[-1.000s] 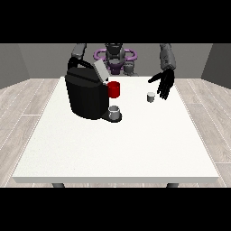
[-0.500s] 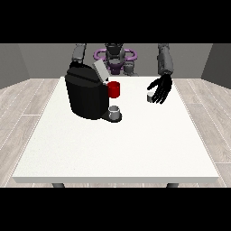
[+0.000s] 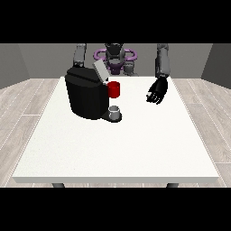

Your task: Insert the coffee pod into the coffee machine and close the lid

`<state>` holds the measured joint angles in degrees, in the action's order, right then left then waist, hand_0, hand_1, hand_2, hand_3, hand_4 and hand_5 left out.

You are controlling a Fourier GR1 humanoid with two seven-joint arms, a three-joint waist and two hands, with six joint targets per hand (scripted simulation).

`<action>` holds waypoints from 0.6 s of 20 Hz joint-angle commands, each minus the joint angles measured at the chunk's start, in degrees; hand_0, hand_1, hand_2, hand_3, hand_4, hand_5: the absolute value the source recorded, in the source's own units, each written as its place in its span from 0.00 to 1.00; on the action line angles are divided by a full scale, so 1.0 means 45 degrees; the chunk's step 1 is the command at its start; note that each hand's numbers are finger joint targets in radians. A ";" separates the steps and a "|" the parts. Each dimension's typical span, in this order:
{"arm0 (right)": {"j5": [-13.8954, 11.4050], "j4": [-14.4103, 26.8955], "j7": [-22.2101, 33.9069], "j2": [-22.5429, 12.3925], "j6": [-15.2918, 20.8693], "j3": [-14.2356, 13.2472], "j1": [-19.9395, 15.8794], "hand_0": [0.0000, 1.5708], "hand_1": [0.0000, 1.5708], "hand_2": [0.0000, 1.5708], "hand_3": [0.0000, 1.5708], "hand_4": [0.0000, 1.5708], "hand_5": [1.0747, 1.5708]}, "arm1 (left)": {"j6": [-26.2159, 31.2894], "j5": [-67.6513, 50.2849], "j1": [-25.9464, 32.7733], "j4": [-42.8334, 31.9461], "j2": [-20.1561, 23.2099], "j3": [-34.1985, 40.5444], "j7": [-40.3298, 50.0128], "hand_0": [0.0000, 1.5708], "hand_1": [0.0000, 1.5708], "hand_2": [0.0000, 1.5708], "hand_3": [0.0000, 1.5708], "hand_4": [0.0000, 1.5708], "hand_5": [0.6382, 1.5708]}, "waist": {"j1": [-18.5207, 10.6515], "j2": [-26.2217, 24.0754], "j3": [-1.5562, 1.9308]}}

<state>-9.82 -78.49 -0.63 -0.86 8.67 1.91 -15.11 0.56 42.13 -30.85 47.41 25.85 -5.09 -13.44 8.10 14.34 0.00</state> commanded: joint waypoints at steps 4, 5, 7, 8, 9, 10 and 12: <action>0.0134 0.0773 -0.0045 0.0052 0.0089 -0.0335 -0.0388 0.00 0.00 0.00 0.00 0.00 1.00 | 0.0361 0.1360 -0.0182 -0.1199 0.0103 -0.0614 0.0032 0.48 0.48 0.60 0.51 0.24 1.00 | -0.0211 -0.0209 -0.0001; 0.0188 0.1114 -0.1192 0.0075 -0.0225 -0.0133 0.0513 0.00 0.00 0.00 0.00 0.00 1.00 | 0.0397 0.1425 -0.0340 -0.1188 0.0288 -0.0489 0.0128 0.50 0.50 0.61 0.54 0.25 1.00 | 0.0030 -0.0275 0.0002; 0.0309 0.0945 0.0111 0.0184 0.0061 -0.0173 0.0176 0.00 0.00 0.00 0.00 0.00 1.00 | 0.0331 0.1626 0.0080 -0.1522 0.0055 -0.0676 -0.0675 0.48 0.48 0.62 0.54 0.25 1.00 | -0.0350 -0.0815 -0.0003; 0.0490 0.1262 -0.0687 -0.0092 -0.0293 -0.0550 -0.0294 0.00 0.00 0.00 0.00 0.00 1.00 | 0.0870 0.1348 -0.0934 -0.1839 0.0270 -0.0140 -0.0426 0.50 0.50 0.62 0.55 0.25 1.00 | -0.0027 -0.0192 -0.0001; 0.0580 0.1215 -0.0236 -0.0151 -0.0440 -0.0557 -0.0249 0.00 0.00 0.00 0.00 0.00 1.00 | 0.1238 0.1386 -0.1223 -0.1737 0.0117 -0.0191 -0.0138 0.55 0.55 0.65 0.59 0.26 1.00 | 0.0116 -0.0624 -0.0001; 0.0537 0.1493 -0.0682 0.0182 0.0159 -0.0379 0.0122 0.00 0.00 0.00 0.00 0.00 1.00 | 0.0792 0.1546 -0.0942 -0.1999 0.0027 -0.0123 -0.0463 0.58 0.58 0.67 0.61 0.26 1.00 | -0.0104 -0.0583 -0.0001; 0.0260 0.0695 -0.0087 -0.0096 -0.0359 -0.0080 0.0391 0.00 0.00 0.00 0.00 0.00 1.00 | -0.0251 0.1774 -0.0957 -0.2424 -0.0393 -0.0022 -0.0387 0.72 0.72 0.76 0.69 0.25 1.00 | 0.0441 -0.0683 -0.0005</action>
<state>-8.20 -74.50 -1.97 -0.77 7.78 0.84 -14.60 1.82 48.68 -34.21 39.13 25.77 -5.78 -15.11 8.70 12.15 0.06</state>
